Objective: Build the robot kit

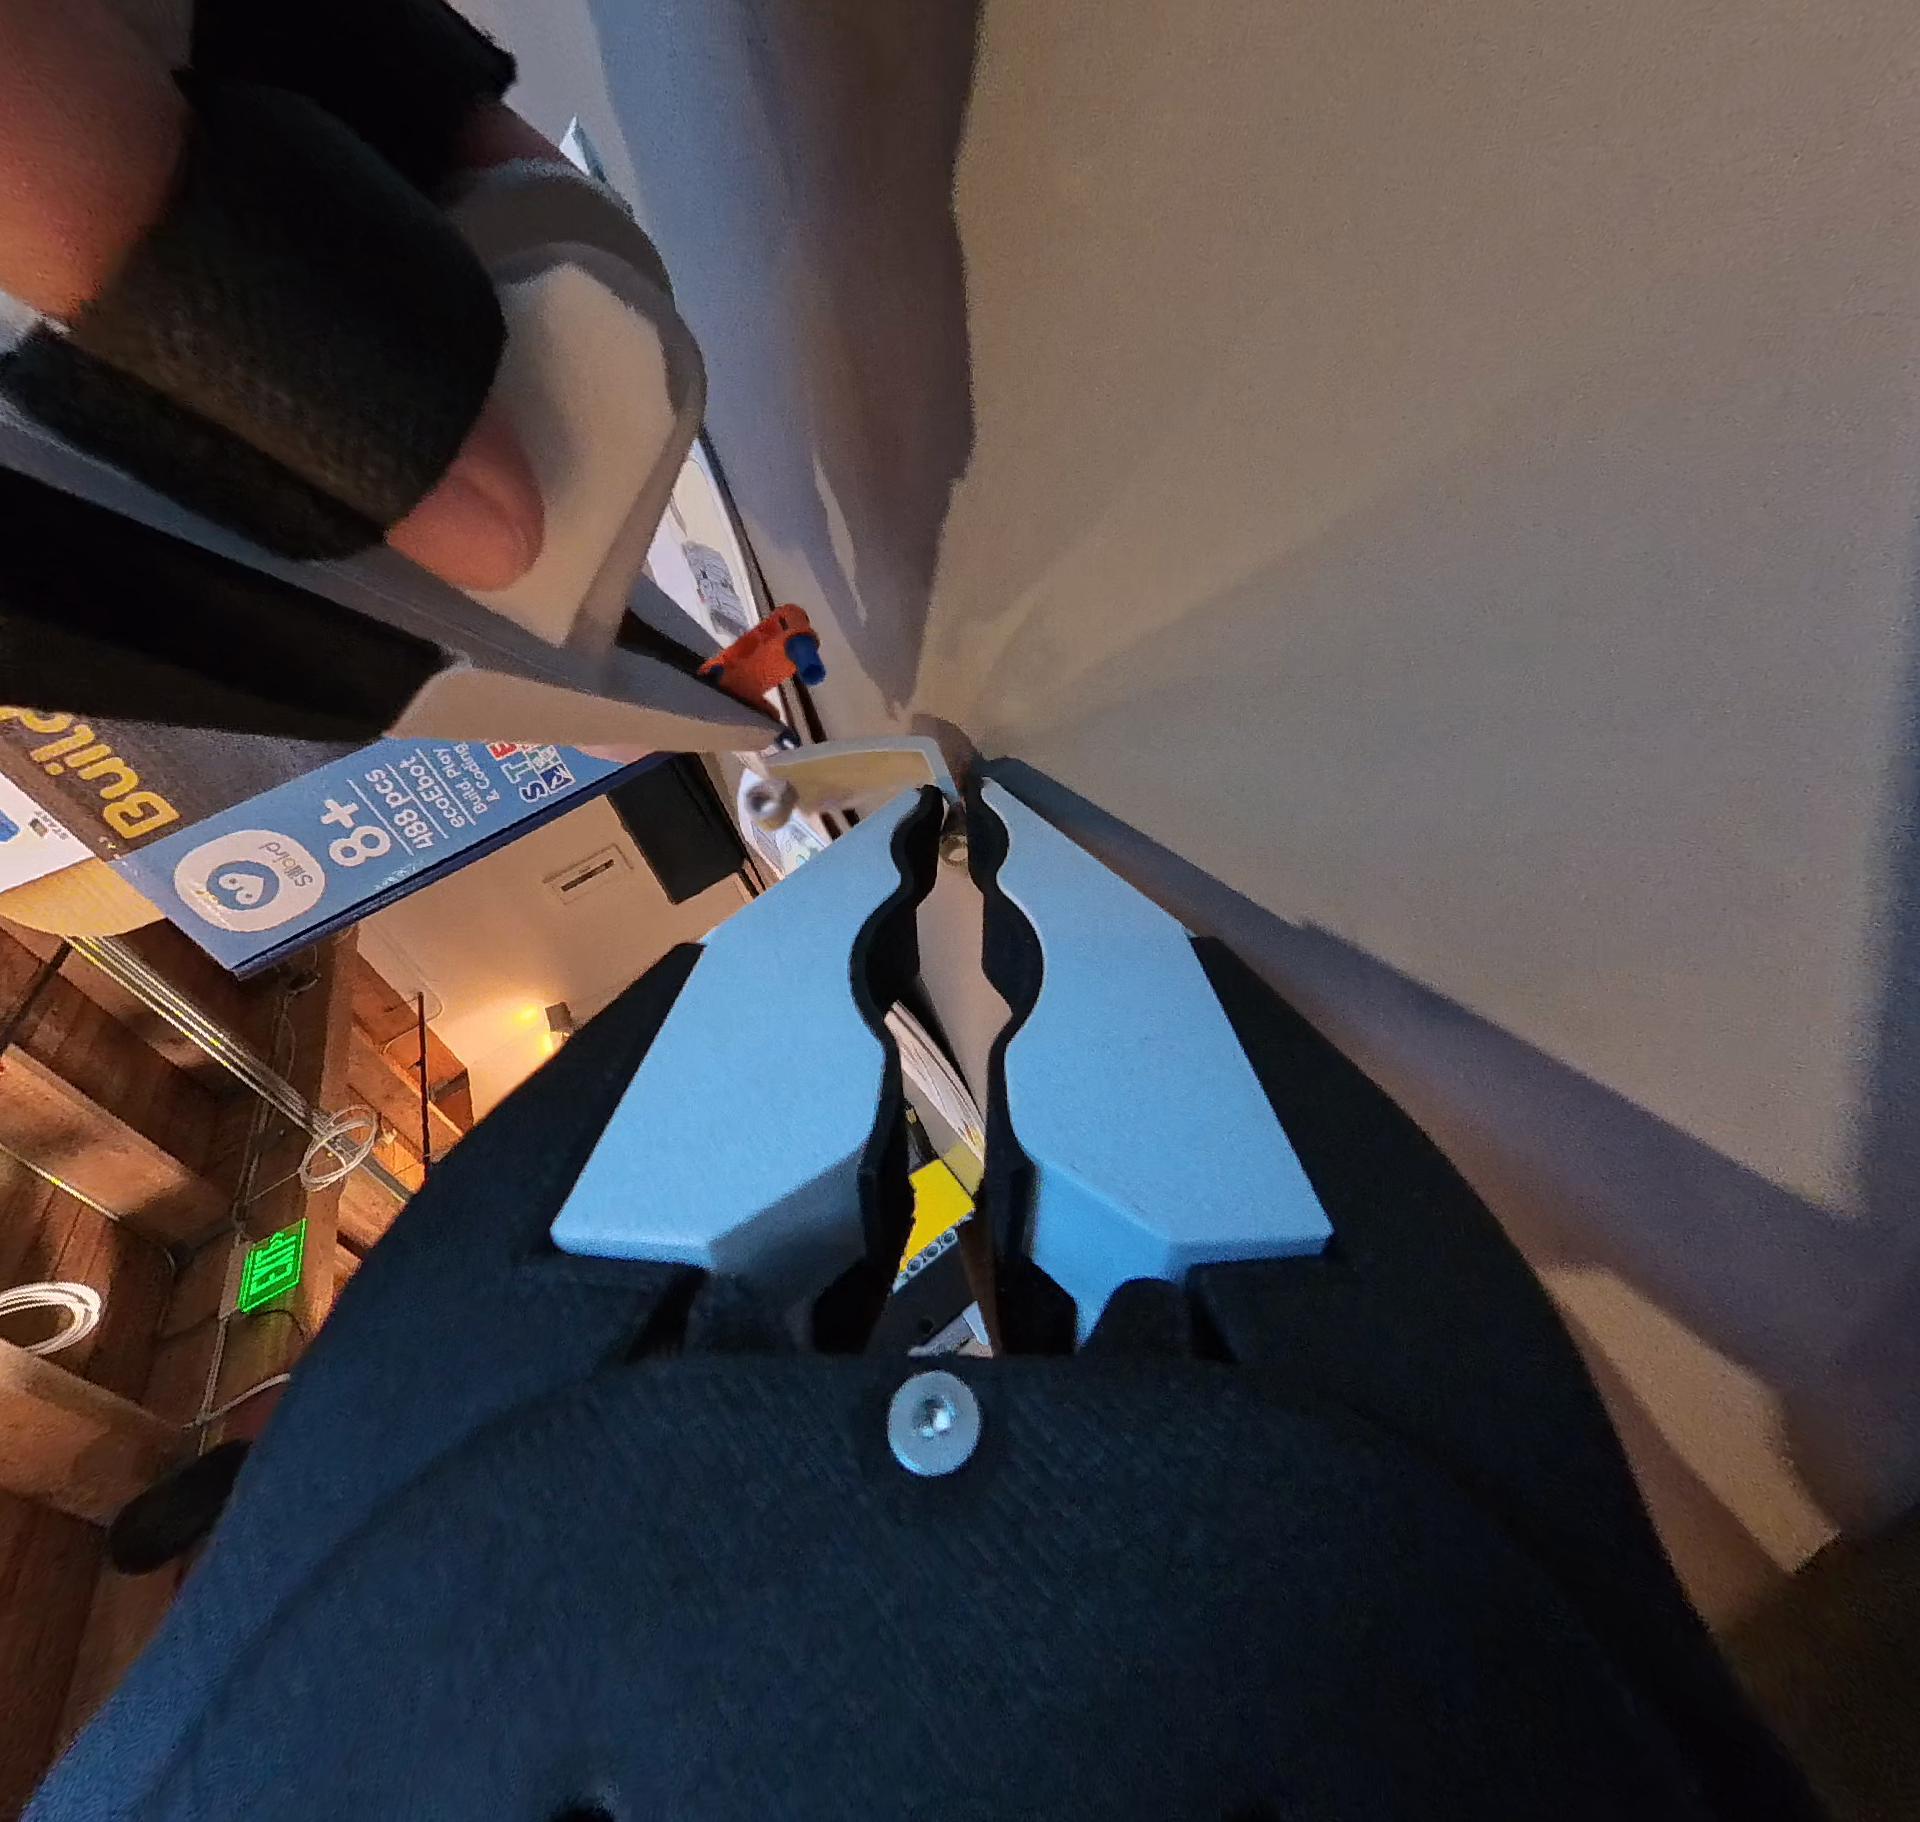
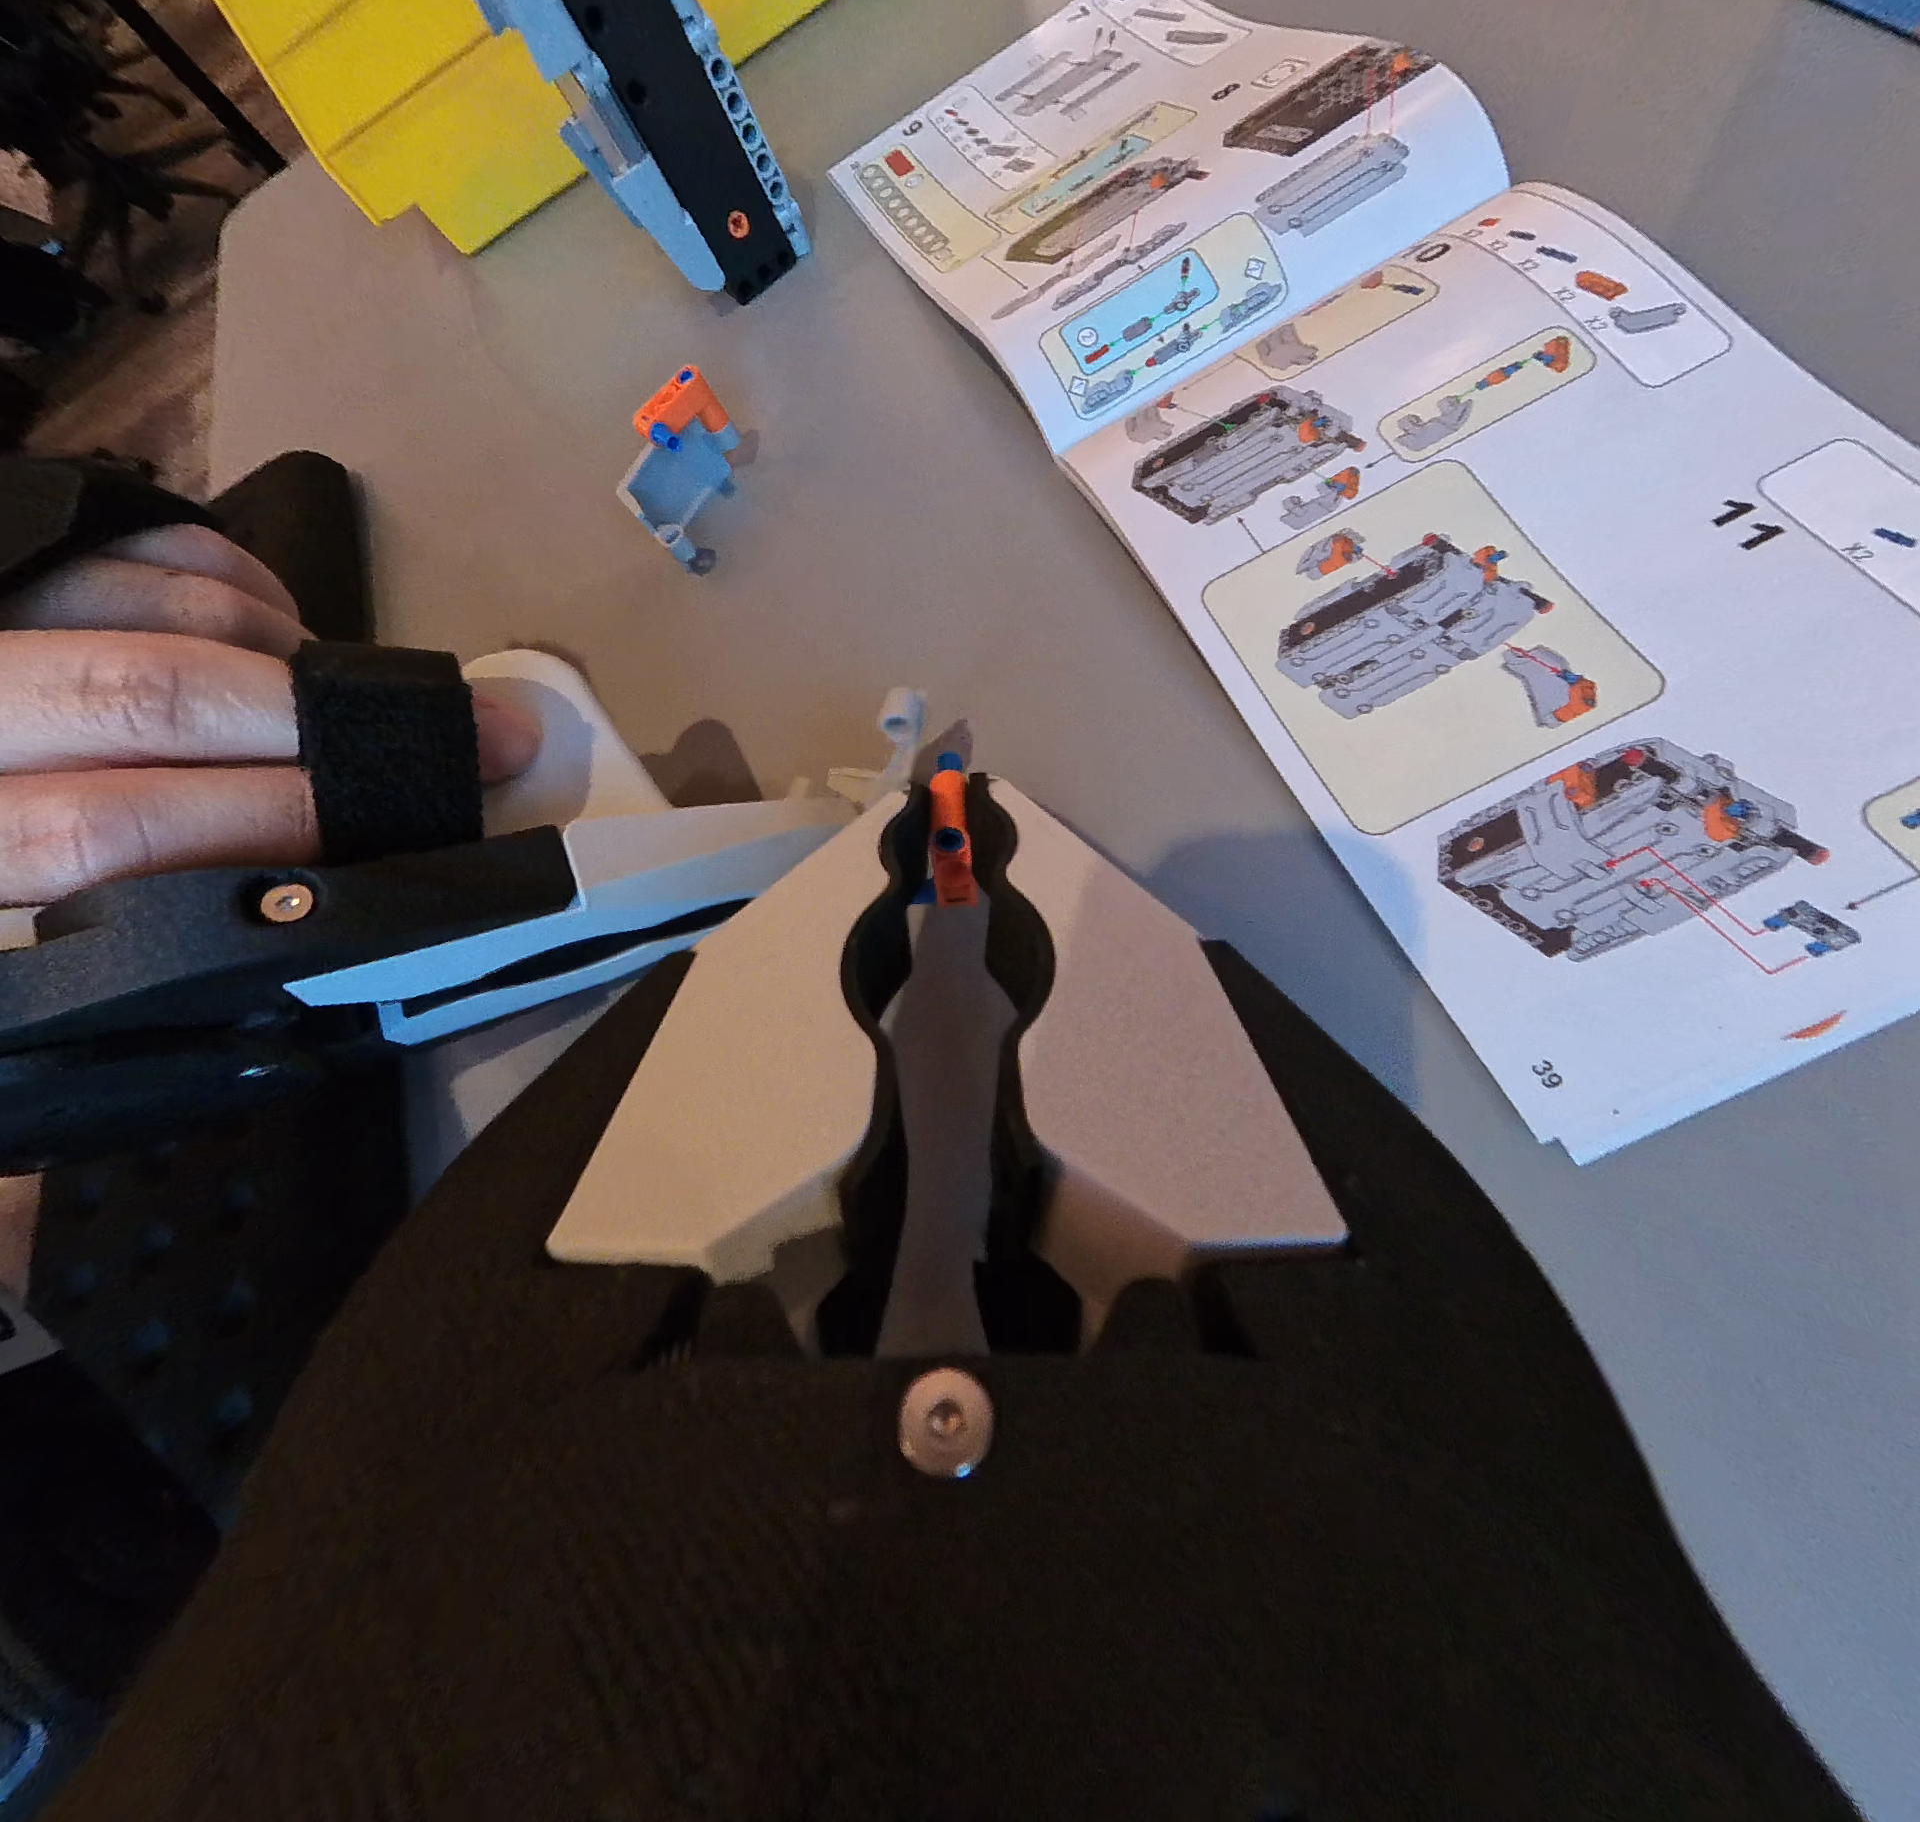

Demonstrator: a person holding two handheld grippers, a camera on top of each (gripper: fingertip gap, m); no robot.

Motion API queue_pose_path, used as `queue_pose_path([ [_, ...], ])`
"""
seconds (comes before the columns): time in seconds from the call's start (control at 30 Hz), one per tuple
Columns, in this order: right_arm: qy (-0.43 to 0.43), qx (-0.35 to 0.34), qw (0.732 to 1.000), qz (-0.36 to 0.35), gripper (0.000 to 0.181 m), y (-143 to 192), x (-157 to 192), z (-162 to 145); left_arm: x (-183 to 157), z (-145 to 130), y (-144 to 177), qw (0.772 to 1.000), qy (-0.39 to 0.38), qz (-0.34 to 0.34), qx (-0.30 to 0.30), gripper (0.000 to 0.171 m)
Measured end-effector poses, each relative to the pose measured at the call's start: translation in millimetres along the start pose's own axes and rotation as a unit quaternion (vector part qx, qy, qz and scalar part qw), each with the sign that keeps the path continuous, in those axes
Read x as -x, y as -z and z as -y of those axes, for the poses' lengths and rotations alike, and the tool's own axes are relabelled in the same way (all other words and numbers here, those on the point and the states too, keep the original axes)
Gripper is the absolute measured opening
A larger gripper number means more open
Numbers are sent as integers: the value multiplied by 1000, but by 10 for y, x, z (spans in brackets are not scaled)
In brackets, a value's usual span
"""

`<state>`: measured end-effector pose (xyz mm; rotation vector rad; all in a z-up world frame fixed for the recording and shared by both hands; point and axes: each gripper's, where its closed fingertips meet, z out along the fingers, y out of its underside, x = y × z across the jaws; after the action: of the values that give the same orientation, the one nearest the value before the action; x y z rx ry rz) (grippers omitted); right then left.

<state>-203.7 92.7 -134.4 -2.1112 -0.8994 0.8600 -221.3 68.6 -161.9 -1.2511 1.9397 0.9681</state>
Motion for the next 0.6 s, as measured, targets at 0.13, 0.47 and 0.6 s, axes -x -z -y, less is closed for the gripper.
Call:
queue_pose_path([
  [0.13, 4, -8, 1000, 16, 7, -30, 27, 16, -2, -17, -3, 1000, -16, 6, 3, 2],
  [0.47, 16, 7, 1000, 13, 7, -103, 7, -54, 11, -23, 14, 1000, 8, -3, -1, 6],
  [0.6, 26, 10, 1000, 4, 7, -98, -17, -71, 21, -24, 51, 999, 30, -9, -7, 10],
])
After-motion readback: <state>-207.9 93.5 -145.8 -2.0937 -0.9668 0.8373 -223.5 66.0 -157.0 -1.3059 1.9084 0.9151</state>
